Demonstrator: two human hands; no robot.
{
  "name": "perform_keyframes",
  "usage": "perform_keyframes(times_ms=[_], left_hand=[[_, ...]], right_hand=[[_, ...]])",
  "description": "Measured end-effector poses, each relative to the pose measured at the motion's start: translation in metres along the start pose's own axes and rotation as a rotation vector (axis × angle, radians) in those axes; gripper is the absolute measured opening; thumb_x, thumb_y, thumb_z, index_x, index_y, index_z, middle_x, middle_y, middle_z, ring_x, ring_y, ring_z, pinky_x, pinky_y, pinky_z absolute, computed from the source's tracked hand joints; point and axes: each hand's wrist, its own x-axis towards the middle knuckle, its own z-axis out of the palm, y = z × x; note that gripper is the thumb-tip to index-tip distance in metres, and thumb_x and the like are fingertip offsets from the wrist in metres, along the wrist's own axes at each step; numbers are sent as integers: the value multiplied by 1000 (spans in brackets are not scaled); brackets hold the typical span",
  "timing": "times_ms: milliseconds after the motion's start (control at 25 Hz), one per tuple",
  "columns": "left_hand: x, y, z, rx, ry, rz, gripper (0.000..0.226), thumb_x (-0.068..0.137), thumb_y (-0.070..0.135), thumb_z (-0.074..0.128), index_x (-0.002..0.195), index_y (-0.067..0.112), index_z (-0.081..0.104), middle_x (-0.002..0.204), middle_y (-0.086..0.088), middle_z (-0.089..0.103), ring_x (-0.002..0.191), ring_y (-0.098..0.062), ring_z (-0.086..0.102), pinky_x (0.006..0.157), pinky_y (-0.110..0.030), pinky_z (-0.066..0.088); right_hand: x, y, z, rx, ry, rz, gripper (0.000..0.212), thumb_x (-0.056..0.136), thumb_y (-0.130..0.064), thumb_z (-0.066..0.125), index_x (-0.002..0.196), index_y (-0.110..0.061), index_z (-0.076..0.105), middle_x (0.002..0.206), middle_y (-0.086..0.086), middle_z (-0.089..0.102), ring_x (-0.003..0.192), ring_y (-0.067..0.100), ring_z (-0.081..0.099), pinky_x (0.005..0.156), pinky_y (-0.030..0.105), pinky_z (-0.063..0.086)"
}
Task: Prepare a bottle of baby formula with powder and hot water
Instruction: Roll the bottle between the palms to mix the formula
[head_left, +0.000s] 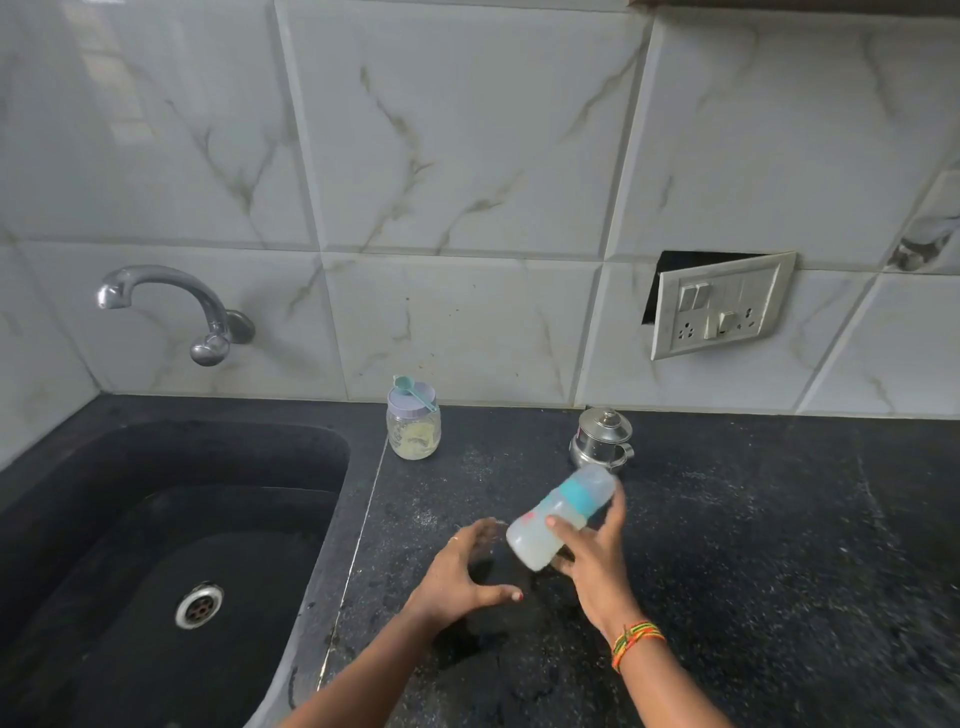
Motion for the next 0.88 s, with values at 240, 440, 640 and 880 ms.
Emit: perform_keyframes(times_ms=[240,440,640,880], left_hand=[[-1,-6,7,124,197,-93,54,91,10,53,141,17,33,142,-2,41,127,-10,44,108,-20,33],[0,-7,11,302,214,-67,51,92,6,44,142,13,33,145,-2,39,130,-12,41,110,-19,27],[0,-11,12,345,229,-54,52,92,10,46,142,15,32,146,-3,38,132,-13,39,114,-25,28],[2,-15,14,397,235,-43,51,93,13,44,143,14,31,147,-2,36,134,-13,35,113,-21,23]], right_hand=[[-13,-2,0,135,-18,146,81,81,6,63,134,-46,27,113,8,57,99,27,61,72,49,55],[-8,-3,-12,475,147,141,76,79,-7,66,134,-45,30,126,8,54,104,27,59,66,47,58],[-11,-2,-16,216,61,158,84,83,4,61,138,-47,22,114,7,57,99,26,60,74,52,55],[-7,2,-13,306,73,180,74,85,-1,59,135,-46,29,118,5,56,101,28,59,71,51,56]])
